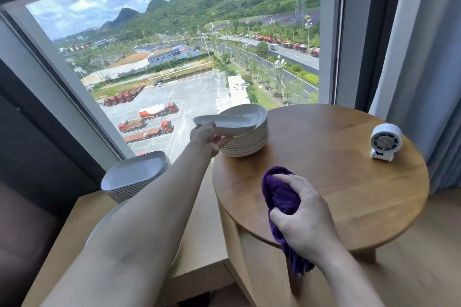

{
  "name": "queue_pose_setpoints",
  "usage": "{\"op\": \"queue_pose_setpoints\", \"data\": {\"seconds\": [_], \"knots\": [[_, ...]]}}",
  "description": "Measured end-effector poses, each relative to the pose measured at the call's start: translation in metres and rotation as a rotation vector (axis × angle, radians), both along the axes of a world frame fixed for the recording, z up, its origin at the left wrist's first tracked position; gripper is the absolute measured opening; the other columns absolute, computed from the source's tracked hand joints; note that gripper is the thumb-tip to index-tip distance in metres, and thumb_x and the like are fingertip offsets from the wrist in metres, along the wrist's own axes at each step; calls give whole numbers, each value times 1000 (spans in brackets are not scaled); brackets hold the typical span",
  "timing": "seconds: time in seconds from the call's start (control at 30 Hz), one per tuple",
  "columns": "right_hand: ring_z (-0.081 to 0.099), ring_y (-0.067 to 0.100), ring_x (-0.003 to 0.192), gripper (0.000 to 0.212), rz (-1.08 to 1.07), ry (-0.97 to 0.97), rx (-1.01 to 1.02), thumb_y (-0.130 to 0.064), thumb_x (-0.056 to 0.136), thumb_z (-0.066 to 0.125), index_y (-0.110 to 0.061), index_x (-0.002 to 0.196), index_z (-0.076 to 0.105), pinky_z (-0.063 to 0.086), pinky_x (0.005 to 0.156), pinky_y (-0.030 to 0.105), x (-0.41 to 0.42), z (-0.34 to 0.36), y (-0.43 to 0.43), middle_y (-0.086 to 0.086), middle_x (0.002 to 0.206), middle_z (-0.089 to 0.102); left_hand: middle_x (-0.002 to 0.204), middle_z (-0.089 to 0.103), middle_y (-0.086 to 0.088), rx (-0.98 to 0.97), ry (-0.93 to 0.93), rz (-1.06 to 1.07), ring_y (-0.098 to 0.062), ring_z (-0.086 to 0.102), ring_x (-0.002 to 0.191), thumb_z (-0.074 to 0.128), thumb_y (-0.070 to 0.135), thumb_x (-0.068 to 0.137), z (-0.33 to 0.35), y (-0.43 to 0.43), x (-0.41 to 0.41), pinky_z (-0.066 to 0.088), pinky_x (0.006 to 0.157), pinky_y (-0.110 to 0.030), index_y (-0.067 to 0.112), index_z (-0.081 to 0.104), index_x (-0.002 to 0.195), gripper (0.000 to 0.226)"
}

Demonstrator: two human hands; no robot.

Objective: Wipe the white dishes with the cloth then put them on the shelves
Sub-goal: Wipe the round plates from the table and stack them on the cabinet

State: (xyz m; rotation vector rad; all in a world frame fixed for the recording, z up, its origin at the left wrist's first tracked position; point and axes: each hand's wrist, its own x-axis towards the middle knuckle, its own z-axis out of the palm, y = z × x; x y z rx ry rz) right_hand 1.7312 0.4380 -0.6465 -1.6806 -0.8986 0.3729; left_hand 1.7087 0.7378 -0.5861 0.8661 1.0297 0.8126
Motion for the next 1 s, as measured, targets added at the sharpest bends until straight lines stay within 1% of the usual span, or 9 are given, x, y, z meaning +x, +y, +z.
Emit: {"op": "queue_pose_setpoints", "data": {"seconds": [0.1, 0.23, 0.37, 0.47, 0.53, 0.6, 0.73, 0.87, 1.0], "knots": [[52, -6, 118, 62, -14, -12, 29, -7, 72, 75, -38, 124, 65, 35, 90, 0, -3, 4, -2, -25, 128, 56, 129, 54, -22, 16, -106, -8, -40, 63, 101, 52, -1, 101, 7, -19, -28, 65, 60, -53, 15, 43, 147, 49], [51, -8, 118, 63, -22, 0, 69, -4, 72, 76, -38, 124, 65, 34, 89, -3, -11, 13, -6, -22, 128, 58, 119, 59, -25, 96, -115, -77, -43, 70, 97, 51, -5, 101, 14, -56, -98, 65, 66, -51, 27, 37, 152, 62], [54, 0, 118, 64, 29, -34, 56, -4, 72, 77, -38, 125, 65, 36, 91, 3, -30, 27, -12, -18, 130, 58, 107, 72, -24, 98, -108, -79, -38, 77, 83, 55, -9, 99, 9, -106, -185, 64, 67, -51, 29, 45, 149, 63], [51, -9, 114, 66, 91, -111, 53, -3, 72, 78, -38, 126, 64, 34, 89, -2, -57, 38, -21, -19, 130, 57, 109, 78, -17, 67, -138, -75, -39, 77, 91, 59, -7, 97, -9, -150, -251, 64, 70, -52, 30, 51, 144, 61], [47, -19, 113, 67, 152, -159, 66, -1, 71, 79, -37, 126, 64, 33, 89, -4, -83, 42, -29, -24, 129, 55, 119, 76, -16, 48, -138, -83, -40, 76, 101, 63, -3, 98, -23, -182, -293, 63, 77, -53, 36, 54, 142, 60], [45, -20, 117, 68, 229, -179, 62, -2, 70, 79, -38, 126, 64, 33, 92, -3, -110, 41, -39, -25, 132, 53, 127, 73, -14, 50, -134, -106, -38, 74, 107, 63, 2, 100, -36, -210, -327, 63, 83, -55, 38, 56, 141, 55], [47, -7, 125, 65, 382, -253, -12, -21, 69, 73, -36, 131, 63, 40, 101, 12, -164, 27, -54, -25, 136, 50, 135, 70, -8, 77, -126, -148, -37, 70, 119, 61, 9, 104, -62, -251, -377, 61, 86, -57, 39, 55, 144, 51], [46, 5, 129, 68, 460, -335, -143, -25, 74, 74, -32, 140, 56, 42, 107, 23, -197, -1, -54, -18, 143, 44, 137, 68, -10, 77, -98, -174, -38, 68, 122, 67, 16, 100, -86, -272, -405, 61, 87, -59, 39, 48, 150, 58], [42, 14, 135, 69, 465, -401, -262, -24, 79, 74, -29, 145, 52, 38, 111, 28, -213, -32, -52, -11, 148, 42, 131, 71, -12, 100, -45, -246, -34, 69, 121, 71, 19, 98, -100, -281, -417, 62, 81, -52, 38, 46, 152, 63]]}}
